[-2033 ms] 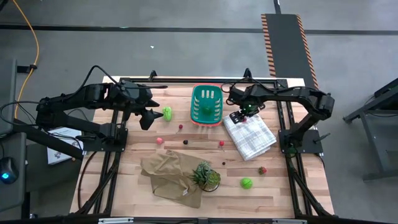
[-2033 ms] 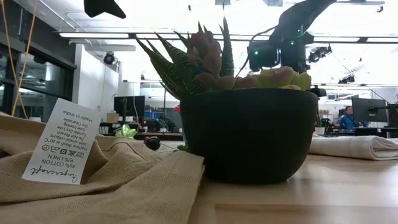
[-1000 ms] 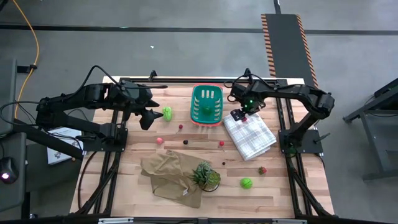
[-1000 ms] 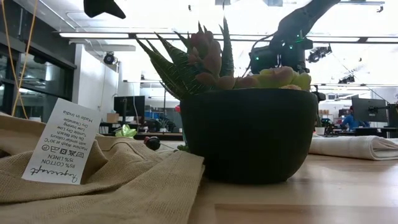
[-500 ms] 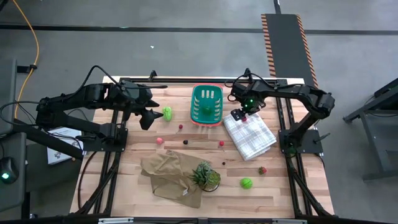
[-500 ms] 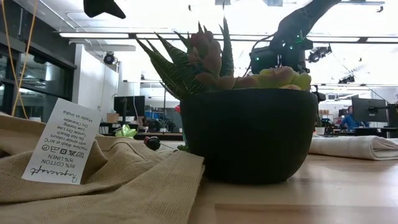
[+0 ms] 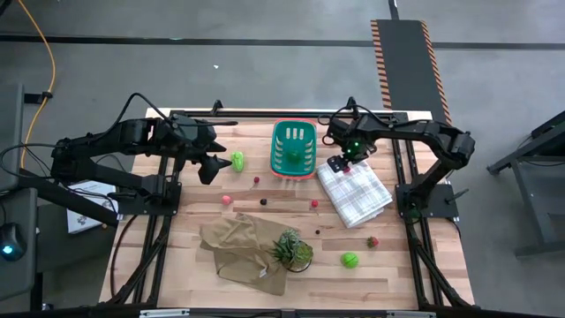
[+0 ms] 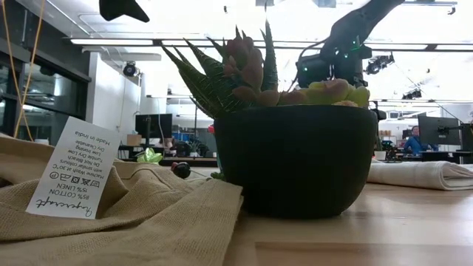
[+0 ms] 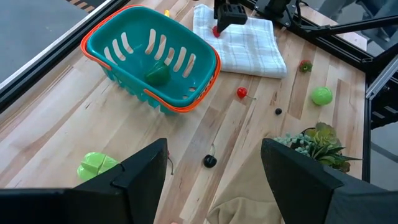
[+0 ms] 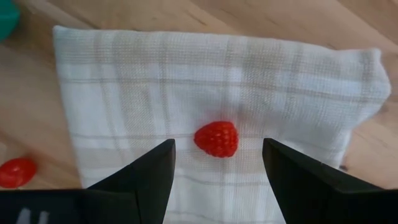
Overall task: Pick and placing Produce into tupperware
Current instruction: Put the red raspberry into the green basket
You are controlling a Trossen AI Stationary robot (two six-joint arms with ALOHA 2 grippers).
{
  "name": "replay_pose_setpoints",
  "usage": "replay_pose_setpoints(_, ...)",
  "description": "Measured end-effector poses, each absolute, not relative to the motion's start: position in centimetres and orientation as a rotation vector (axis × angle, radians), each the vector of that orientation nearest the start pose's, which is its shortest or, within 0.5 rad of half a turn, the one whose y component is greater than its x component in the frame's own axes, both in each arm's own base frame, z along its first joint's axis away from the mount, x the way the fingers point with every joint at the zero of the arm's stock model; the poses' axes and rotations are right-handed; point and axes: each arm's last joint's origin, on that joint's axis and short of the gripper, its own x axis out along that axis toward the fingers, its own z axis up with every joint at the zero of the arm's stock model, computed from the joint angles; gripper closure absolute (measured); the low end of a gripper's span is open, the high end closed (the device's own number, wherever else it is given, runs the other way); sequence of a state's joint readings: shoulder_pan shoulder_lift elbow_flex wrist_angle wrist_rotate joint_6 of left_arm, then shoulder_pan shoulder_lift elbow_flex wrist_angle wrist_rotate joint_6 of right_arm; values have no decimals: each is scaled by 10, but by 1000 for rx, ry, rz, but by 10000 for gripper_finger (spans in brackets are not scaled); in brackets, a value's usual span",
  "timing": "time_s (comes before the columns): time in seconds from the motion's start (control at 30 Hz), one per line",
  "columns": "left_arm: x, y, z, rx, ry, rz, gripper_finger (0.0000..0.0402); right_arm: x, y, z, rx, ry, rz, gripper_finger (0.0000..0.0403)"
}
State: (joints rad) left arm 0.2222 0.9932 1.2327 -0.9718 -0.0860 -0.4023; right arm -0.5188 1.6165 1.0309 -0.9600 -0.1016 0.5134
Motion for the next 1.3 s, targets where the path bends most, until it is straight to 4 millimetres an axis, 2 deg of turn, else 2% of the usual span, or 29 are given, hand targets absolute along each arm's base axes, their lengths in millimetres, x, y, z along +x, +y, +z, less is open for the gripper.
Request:
replay_pose_setpoints(0.33,167,40,377,-431,665,439,153,240,-123,187,828,1413,-696,171)
replay_pose_setpoints(0.63,167,40,377,-431,665,438,153,229,-118,208,807,1365,-703,171)
replay_pose_setpoints(0.73,167,40,376,-431,666,438,153,219,-112,211,829,1309,-705,171)
replay_pose_setpoints(0.9,167,40,377,-431,665,439,153,189,-96,200,934,1169,-741,172)
replay_pose_setpoints(1.03,167,40,377,-431,665,439,153,177,-90,210,952,1089,-758,182)
replay_pose_setpoints(1.2,167,40,377,-429,665,438,153,179,-92,225,925,1024,-772,197)
replay_pose_setpoints(1.3,167,40,377,-430,665,438,153,185,-95,226,903,1039,-759,202)
